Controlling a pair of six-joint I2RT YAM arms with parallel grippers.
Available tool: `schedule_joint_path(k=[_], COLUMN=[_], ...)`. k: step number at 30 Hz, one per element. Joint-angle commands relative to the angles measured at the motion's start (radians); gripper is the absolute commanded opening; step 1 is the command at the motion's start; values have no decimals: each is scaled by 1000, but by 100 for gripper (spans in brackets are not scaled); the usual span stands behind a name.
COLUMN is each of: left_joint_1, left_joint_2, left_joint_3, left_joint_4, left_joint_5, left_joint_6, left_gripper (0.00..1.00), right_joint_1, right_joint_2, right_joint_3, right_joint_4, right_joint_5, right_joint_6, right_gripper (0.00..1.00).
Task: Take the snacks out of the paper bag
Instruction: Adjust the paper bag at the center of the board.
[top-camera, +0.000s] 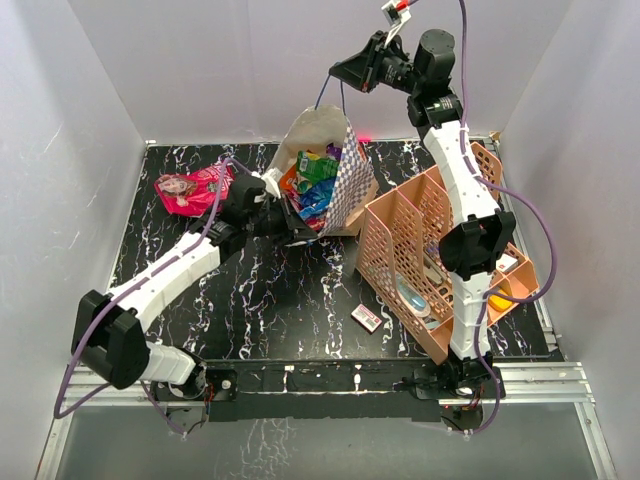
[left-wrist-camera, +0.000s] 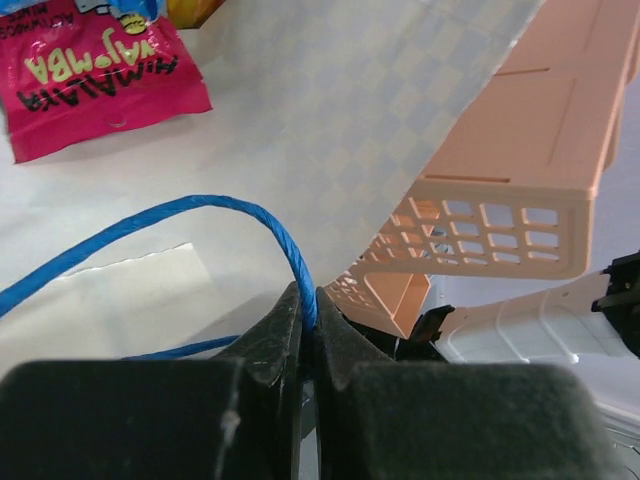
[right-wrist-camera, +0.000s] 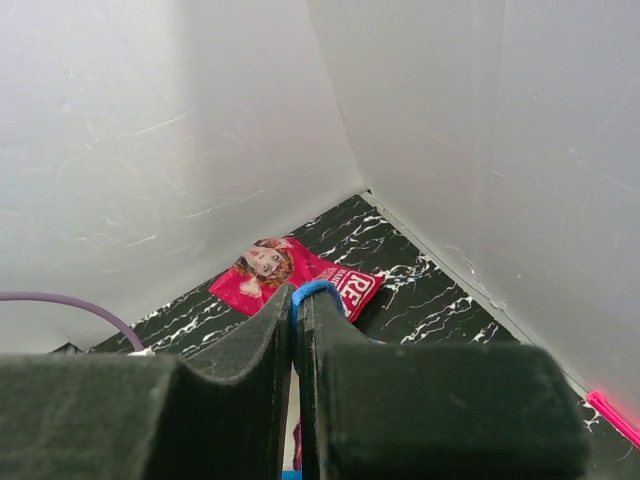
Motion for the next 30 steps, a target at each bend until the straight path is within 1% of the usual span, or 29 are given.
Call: schedule_joint_path(k=[1, 3, 6, 8, 9, 12, 15, 16, 19, 21, 24, 26, 30], left_joint_1=[-12, -15, -14, -15, -15, -15, -15, -15, -15, -14, -15, -15, -15], left_joint_2=[13, 2, -58, -99, -122, -230, -338, -367, -440, -484, -496, -466, -391], left_joint_3=[85, 73, 18, -18, -41, -98, -115, -111, -58, -11, 65, 103, 105], left_joint_4=[3, -14, -43, -79, -103, -197, -329, -368, -483, -513, -491, -437, -301], left_joint_5=[-23, -50, -78, -75, -80, -137, -253, -285, -382, -414, -421, -381, -294], left_joint_6=[22, 32, 53, 69, 77, 122, 169, 178, 194, 223, 285, 331, 366], left_gripper=[0, 0, 0, 0, 2, 18, 39, 46, 63, 72, 80, 80, 79], right_joint_1=[-19, -19, -8, 18, 37, 89, 117, 125, 140, 146, 146, 147, 147], right_joint_2=[-85, -104, -133, -168, -185, -235, -275, -286, -307, -319, -331, -331, -312], right_joint_3=[68, 29, -43, -104, -132, -204, -266, -288, -323, -337, -342, -333, -302], right_joint_4=[222, 237, 231, 228, 216, 184, 181, 181, 178, 160, 139, 127, 101], right_joint_5=[22, -3, -52, -74, -77, -67, -73, -75, -90, -79, -44, -23, -16], right_joint_6=[51, 70, 83, 75, 56, 0, -21, -25, -29, -40, -48, -49, -41], right_gripper=[8, 8, 8, 8, 8, 8, 8, 8, 8, 8, 8, 8, 8])
